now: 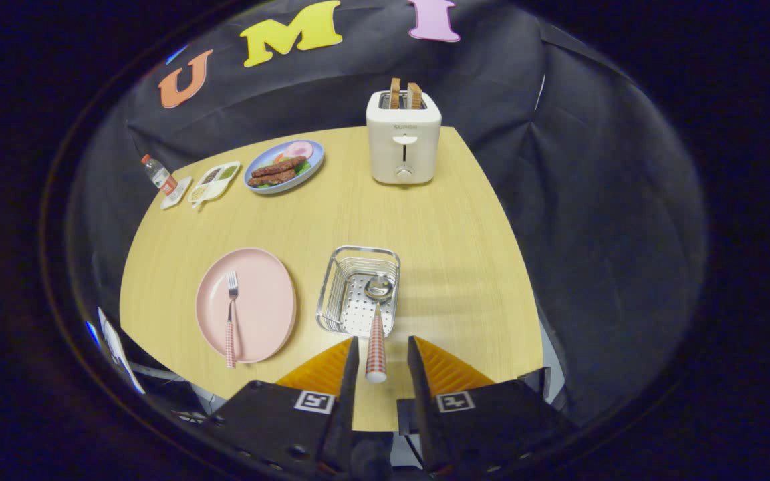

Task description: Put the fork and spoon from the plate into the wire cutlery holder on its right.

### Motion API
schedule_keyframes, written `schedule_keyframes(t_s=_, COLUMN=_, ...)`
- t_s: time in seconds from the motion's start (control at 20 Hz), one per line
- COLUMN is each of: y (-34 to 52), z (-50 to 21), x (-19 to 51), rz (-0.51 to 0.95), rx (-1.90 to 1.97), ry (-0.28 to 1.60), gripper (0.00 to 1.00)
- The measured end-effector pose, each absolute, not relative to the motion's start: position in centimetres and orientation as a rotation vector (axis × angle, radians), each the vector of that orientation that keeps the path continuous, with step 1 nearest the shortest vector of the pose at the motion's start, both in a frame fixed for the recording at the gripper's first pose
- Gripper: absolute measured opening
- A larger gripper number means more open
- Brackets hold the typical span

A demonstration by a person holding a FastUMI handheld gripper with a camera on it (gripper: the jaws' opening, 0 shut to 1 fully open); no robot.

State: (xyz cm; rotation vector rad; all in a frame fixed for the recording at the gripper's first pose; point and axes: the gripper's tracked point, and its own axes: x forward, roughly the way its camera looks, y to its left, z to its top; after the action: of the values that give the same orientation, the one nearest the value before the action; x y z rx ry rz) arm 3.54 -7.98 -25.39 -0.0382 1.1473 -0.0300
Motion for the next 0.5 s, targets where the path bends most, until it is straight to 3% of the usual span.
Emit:
schedule_keyframes(t_s=0.25, y=-7.5, z=-20.8, x=3.8, rz=-0.042, rx=-0.06, ry=0.984, gripper=0.96)
schedule_keyframes(t_s=0.5, y=-3.4, z=-15.5, x=1.8, rz=0.047, rx=-0.115, ry=0.704, gripper=0.97)
